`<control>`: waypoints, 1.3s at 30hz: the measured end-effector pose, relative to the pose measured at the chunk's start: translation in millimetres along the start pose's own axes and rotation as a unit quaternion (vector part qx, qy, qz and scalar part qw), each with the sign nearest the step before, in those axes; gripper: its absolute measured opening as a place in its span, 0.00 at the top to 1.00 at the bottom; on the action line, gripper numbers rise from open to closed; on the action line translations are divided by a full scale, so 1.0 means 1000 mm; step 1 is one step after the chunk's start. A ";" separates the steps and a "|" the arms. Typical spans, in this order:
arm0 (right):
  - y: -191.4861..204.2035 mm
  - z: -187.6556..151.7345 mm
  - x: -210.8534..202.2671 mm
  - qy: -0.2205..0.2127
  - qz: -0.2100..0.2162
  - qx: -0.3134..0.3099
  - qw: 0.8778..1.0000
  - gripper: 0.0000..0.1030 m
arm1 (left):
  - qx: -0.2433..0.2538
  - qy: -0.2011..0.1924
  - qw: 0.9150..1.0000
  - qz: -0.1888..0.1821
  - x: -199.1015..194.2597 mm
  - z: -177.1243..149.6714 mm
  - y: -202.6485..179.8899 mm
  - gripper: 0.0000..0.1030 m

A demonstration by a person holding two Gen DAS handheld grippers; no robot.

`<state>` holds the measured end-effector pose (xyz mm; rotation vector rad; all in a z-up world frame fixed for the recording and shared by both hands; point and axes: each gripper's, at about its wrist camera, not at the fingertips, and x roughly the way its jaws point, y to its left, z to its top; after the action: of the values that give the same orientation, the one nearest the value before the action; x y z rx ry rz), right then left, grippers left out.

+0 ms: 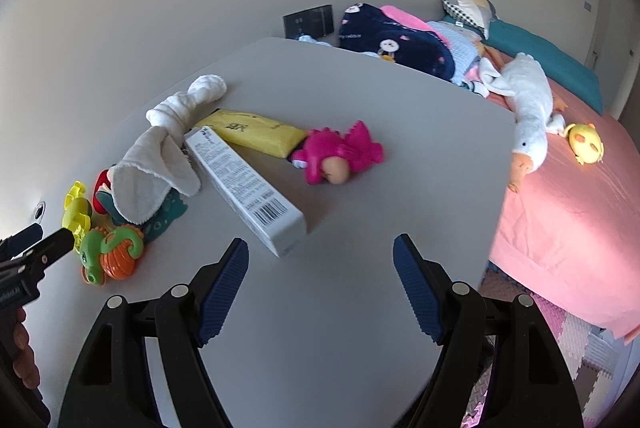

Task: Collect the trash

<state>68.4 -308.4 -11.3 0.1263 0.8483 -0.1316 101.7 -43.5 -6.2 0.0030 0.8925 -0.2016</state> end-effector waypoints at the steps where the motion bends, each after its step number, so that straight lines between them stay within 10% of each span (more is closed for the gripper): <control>1: 0.003 0.002 0.002 0.000 0.001 -0.003 1.000 0.27 | -0.008 0.000 1.000 0.004 0.004 0.003 0.005 0.06; 12: 0.031 0.023 0.026 0.004 0.003 -0.040 0.999 0.27 | -0.019 0.020 0.999 0.022 0.034 0.015 0.026 0.10; 25: 0.052 0.038 0.056 0.018 0.006 -0.074 0.997 0.27 | -0.029 0.017 0.999 0.016 0.047 0.021 0.035 0.58; 29: 0.058 0.040 0.068 0.031 0.009 -0.078 0.996 0.28 | -0.042 0.015 0.999 0.016 0.046 0.022 0.042 0.57; 39: 0.072 0.036 0.071 0.046 0.043 -0.092 0.994 0.72 | -0.046 0.012 0.999 0.019 0.044 0.020 0.044 0.57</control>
<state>153.1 -248.3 -36.9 -0.0038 0.9414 0.0327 152.3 -10.1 -31.3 -0.0634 0.9252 -0.1248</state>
